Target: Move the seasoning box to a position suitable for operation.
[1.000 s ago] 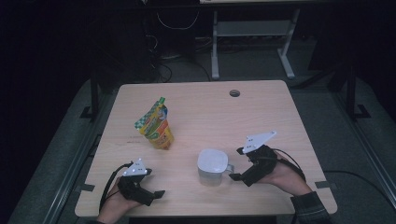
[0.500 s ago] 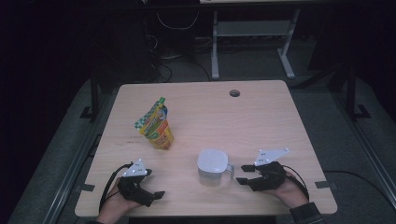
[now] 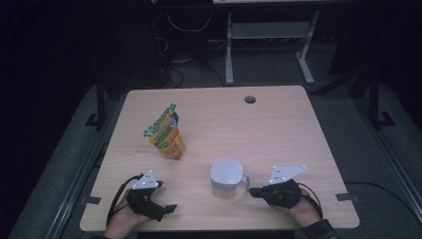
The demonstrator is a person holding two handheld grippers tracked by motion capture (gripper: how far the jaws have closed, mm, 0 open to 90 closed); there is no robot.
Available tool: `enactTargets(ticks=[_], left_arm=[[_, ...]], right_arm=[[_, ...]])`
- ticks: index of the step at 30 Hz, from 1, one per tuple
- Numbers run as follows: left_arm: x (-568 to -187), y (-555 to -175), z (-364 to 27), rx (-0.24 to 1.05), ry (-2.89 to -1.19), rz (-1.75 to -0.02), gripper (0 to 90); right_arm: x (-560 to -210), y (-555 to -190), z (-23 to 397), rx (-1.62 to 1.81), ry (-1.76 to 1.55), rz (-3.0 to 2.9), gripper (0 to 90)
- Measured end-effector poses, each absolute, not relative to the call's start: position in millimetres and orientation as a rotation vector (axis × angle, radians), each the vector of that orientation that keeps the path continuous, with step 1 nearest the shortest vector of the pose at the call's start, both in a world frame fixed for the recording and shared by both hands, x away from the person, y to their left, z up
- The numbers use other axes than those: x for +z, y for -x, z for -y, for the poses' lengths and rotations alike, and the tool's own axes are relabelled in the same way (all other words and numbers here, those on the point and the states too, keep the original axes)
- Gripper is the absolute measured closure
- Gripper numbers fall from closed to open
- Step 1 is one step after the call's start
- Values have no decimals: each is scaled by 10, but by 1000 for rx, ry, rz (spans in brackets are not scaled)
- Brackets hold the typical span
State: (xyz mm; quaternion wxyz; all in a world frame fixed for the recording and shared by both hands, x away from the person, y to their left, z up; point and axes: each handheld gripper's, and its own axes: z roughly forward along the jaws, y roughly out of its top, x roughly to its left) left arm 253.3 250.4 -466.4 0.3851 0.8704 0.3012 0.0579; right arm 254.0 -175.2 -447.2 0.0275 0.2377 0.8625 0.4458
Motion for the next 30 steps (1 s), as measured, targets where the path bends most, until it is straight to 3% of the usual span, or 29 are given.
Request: enactTargets(ticks=[30], left_arm=[[-4675, -2542, -2468, 128, -2217, -755, 0]], right_arm=[[-4498, -2764, 1724, 1376, -782, -2593, 898]])
